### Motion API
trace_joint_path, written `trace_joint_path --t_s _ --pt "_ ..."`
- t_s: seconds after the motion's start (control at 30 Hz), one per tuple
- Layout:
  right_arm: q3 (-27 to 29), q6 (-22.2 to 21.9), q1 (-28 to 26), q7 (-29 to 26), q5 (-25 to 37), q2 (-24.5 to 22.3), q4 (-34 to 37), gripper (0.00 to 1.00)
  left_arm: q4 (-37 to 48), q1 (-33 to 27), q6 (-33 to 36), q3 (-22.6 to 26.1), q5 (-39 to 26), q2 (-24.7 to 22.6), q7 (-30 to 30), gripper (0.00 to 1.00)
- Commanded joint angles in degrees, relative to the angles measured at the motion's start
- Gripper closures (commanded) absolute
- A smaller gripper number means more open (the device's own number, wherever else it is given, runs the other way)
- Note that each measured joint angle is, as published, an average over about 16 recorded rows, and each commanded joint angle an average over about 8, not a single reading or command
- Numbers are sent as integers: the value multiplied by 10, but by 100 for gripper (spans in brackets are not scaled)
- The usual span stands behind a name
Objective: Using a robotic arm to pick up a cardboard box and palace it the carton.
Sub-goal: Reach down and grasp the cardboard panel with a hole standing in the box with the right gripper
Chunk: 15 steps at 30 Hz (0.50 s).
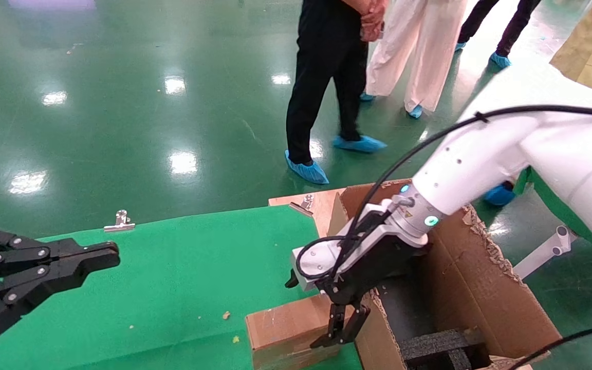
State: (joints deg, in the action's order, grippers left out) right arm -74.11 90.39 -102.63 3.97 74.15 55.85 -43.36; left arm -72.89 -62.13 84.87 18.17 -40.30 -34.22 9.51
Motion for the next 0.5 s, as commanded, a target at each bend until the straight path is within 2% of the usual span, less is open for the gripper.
trace_joint_path --t_s 0.03,0.4,0.5 --pt "-14 -1 -7 12 9 14 15 0 0 0 0 0 0 0 0 100" --pt "-48 -2 -19 31 17 44 40 0 0 0 0 0 0 0 0 100" --pt "-46 -2 -18 31 18 42 39 37 0 0 0 0 0 0 0 100"
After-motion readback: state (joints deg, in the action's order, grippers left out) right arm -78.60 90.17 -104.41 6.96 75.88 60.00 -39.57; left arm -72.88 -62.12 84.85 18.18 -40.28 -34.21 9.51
